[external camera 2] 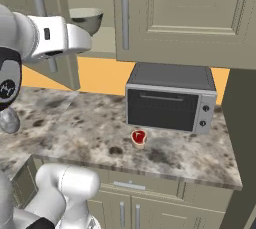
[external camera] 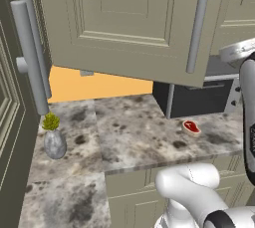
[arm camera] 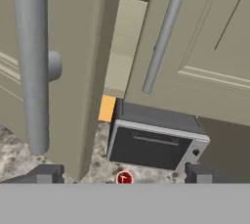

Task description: Retrieve the bowl from the cabinet, then place the raw meat into the bowl to avoid contamination.

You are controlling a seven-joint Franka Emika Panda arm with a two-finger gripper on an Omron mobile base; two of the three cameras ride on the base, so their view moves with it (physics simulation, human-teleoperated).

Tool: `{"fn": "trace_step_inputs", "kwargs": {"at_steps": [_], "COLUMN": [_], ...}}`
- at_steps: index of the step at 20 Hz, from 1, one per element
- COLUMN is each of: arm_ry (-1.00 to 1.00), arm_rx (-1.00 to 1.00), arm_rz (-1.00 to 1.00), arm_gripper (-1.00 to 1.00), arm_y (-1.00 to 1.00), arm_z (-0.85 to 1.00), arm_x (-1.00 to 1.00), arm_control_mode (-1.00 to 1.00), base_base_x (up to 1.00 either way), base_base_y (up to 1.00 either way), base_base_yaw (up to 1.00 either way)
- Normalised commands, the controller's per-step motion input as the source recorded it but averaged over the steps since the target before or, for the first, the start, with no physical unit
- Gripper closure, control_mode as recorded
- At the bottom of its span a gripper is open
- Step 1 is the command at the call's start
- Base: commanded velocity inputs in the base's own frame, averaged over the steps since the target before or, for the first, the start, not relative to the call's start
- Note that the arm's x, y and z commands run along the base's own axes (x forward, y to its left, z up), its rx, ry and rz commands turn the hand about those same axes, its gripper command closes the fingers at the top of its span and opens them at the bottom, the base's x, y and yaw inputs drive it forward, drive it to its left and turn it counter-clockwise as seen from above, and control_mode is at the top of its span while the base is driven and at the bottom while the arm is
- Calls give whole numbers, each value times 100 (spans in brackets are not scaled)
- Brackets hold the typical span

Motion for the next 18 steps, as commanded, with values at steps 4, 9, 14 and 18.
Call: {"fn": "trace_step_inputs", "kwargs": {"at_steps": [4,9,14,18], "arm_ry": [0,0,-7,-17], "arm_rx": [-1,-4,-4,-2], "arm_rz": [11,17,19,26], "arm_gripper": [-100,-100,-100,-100], "arm_y": [-44,-39,-29,-12], "arm_z": [0,0,-2,-13], "arm_x": [-8,-1,0,2], "arm_control_mode": [-100,-100,-100,-100], "base_base_x": [0,0,0,0], "base_base_y": [0,0,0,0], "base_base_yaw": [0,0,0,0]}}
